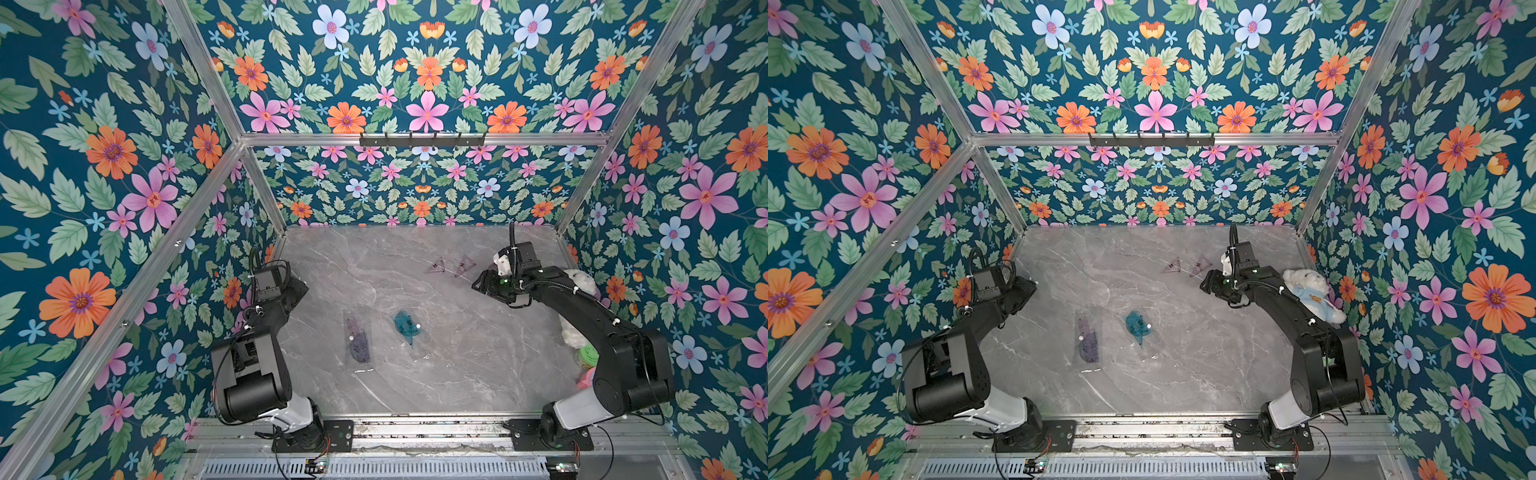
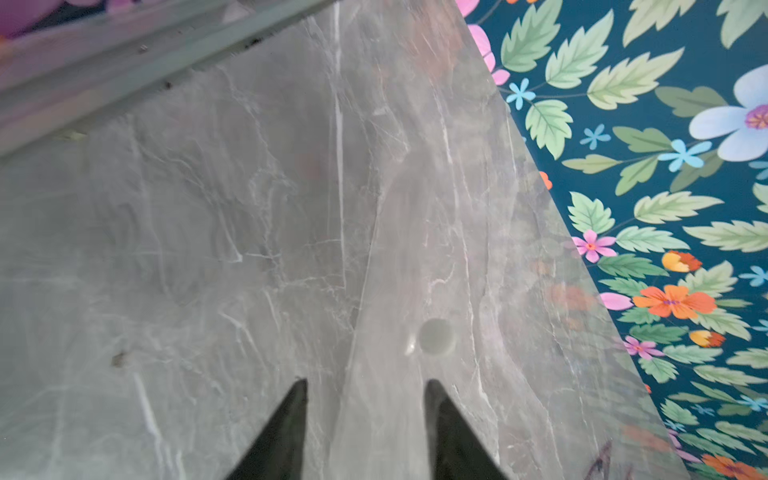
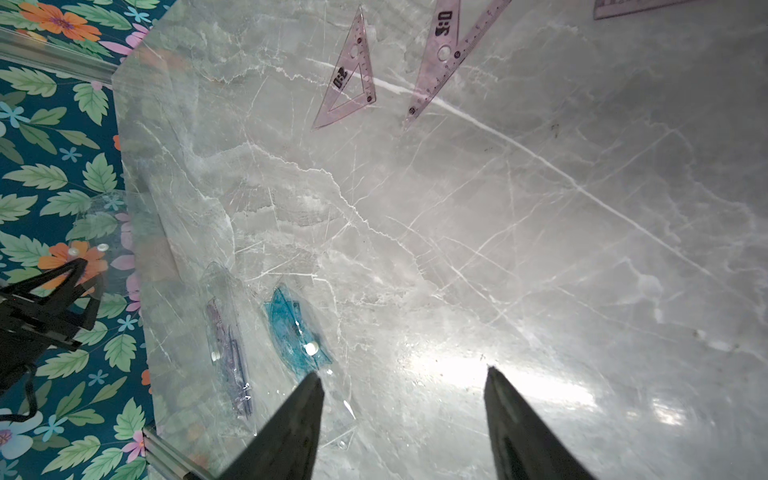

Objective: Open the ruler set and take out the ruler
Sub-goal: Place the ruler set bag at the center of the board.

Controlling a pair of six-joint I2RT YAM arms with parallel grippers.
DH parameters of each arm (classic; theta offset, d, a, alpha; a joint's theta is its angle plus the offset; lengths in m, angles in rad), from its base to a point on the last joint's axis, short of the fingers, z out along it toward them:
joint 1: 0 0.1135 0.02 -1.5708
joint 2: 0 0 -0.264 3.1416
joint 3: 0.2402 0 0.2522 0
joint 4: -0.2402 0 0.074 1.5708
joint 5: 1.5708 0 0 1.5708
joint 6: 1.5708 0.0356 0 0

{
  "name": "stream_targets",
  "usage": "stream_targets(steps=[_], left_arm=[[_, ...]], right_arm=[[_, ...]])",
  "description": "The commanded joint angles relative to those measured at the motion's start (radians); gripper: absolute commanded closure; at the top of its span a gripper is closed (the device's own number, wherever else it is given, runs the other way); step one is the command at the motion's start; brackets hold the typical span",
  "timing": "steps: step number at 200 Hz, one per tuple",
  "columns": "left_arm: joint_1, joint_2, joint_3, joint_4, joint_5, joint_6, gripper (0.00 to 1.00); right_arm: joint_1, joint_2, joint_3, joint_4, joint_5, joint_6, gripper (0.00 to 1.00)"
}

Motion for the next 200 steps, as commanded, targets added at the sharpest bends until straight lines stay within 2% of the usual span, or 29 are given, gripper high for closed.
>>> stream_targets(steps=[1, 24, 31, 66, 93, 124, 143, 169, 187, 200], left_arm=[[0.003, -0.046, 0.02, -0.115, -0.152, 0.05, 0.38], [0.002, -0.107, 0.047, -0.181, -0.244, 0.077, 0.27], [0.002, -0.12, 0.055, -0.197, -0.266, 0.089, 0.21], [0.001, -0.121, 0.07, -0.248, -0.283, 0.133, 0.19], [-0.001, -0.116, 0.018, -0.201, -0.213, 0.123, 0.22], [-0.023, -0.091, -0.069, -0.047, 0.016, 0.101, 0.23], [-0.029, -0.045, -0.08, -0.027, 0.096, 0.097, 0.21], [-0.037, 0.033, -0.048, -0.085, 0.122, 0.128, 0.19], [-0.036, 0.029, -0.067, -0.061, 0.126, 0.122, 0.15], [-0.039, 0.01, -0.082, -0.026, 0.137, 0.113, 0.09]], right_arm=[[0.013, 0.008, 0.011, -0.004, 0.012, -0.008, 0.36], [0.036, 0.023, 0.032, -0.022, 0.032, -0.028, 0.35], [0.043, 0.028, 0.038, -0.027, 0.038, -0.035, 0.35], [0.054, 0.036, 0.033, -0.03, 0.04, -0.038, 0.35], [0.055, 0.033, 0.026, -0.029, 0.04, -0.033, 0.35], [0.06, 0.03, 0.028, -0.028, 0.039, -0.028, 0.35], [0.066, 0.028, 0.028, -0.024, 0.037, -0.026, 0.35], [0.072, 0.027, 0.03, -0.023, 0.036, -0.025, 0.35], [0.075, 0.025, 0.03, -0.025, 0.036, -0.027, 0.35], [0.077, 0.022, 0.028, -0.025, 0.036, -0.028, 0.35]])
